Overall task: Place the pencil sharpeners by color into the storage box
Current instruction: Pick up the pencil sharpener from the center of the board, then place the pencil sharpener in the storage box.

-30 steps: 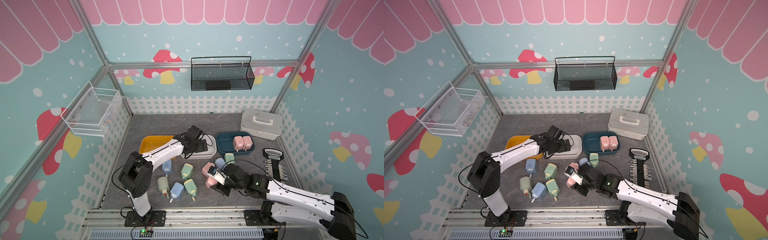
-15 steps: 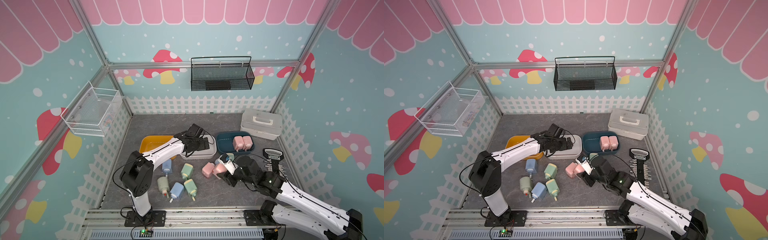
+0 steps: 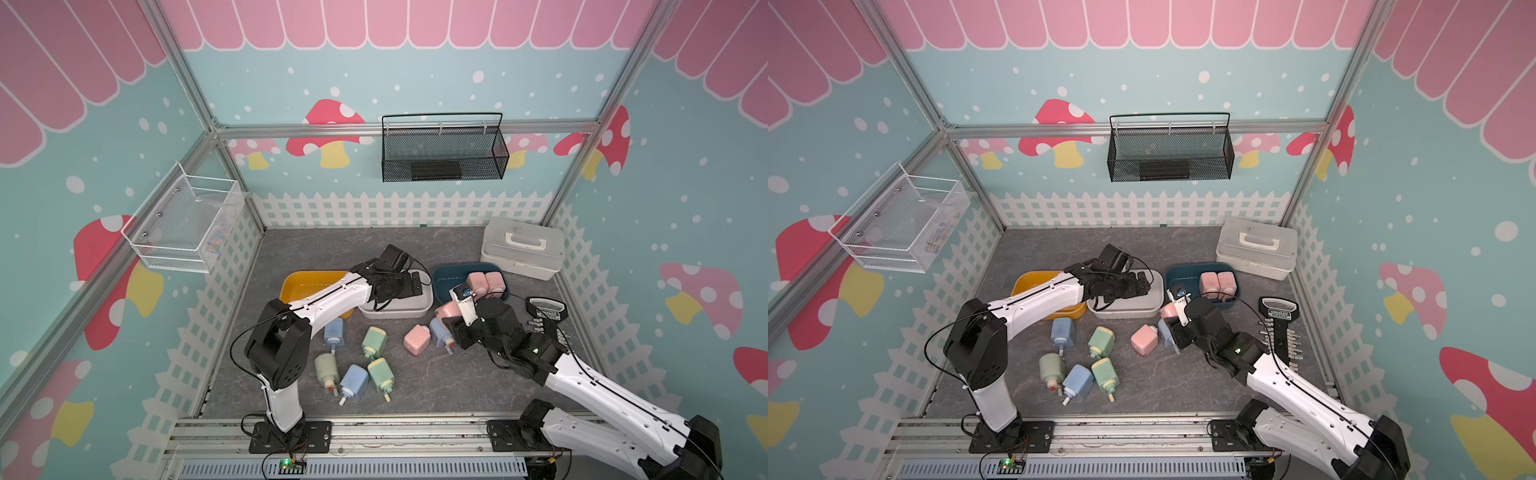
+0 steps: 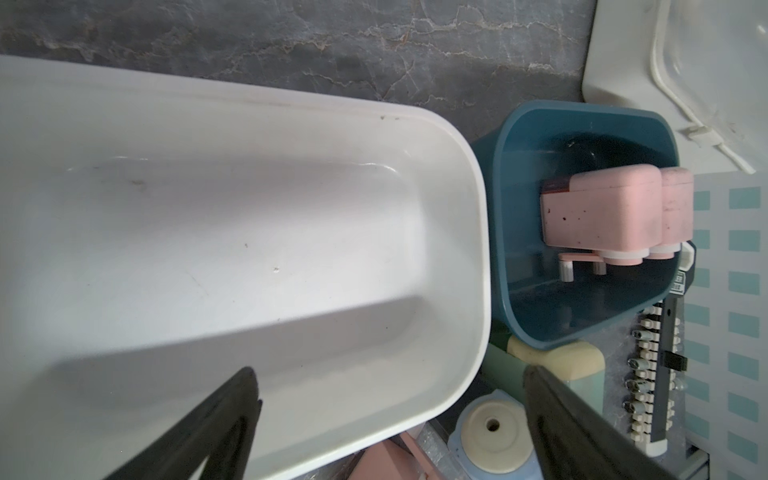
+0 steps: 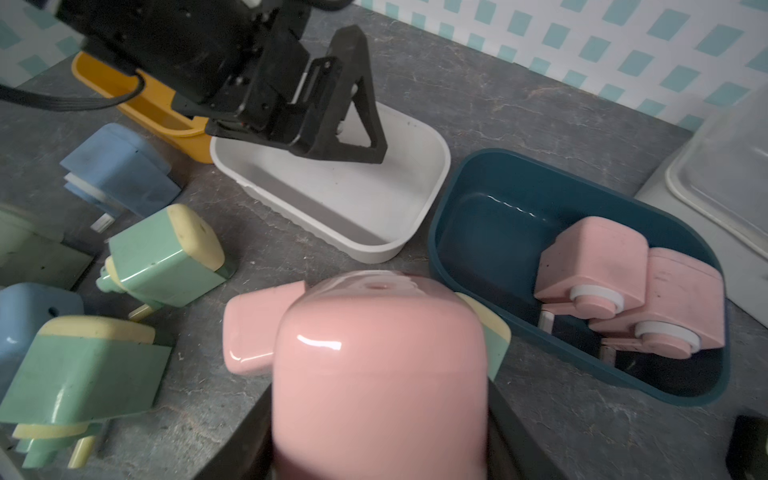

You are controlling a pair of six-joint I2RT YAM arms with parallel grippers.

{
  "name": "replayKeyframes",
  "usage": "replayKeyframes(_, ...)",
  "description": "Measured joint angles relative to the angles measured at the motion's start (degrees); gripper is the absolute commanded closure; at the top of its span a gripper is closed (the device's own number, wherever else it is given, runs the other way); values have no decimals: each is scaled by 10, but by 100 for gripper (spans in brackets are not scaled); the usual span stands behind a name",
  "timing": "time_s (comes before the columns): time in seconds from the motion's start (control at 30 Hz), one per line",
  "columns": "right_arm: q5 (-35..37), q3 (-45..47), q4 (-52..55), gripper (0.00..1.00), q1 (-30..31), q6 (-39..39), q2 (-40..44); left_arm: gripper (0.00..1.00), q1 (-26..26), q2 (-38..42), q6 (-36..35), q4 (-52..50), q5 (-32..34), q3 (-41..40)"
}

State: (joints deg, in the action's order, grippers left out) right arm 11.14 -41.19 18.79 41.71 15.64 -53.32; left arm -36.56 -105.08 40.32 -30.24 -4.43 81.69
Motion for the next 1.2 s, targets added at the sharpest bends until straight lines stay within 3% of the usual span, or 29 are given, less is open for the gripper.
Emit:
replayKeyframes(0.27, 28, -5, -53, 100, -56, 38, -50, 1, -7, -28, -1, 10, -28, 20)
replayKeyframes(0.7, -46, -142, -30, 100, -153, 42, -212, 1, -12, -74, 0, 16, -54, 75)
replayKeyframes(0.9, -71, -177, -17, 100, -167, 55, -269, 1, -15, -98, 0, 16, -68, 92)
replayKeyframes(1.2, -37, -221, 19, 100, -170, 56, -341, 1, -15, -126, 5, 13, -80, 98)
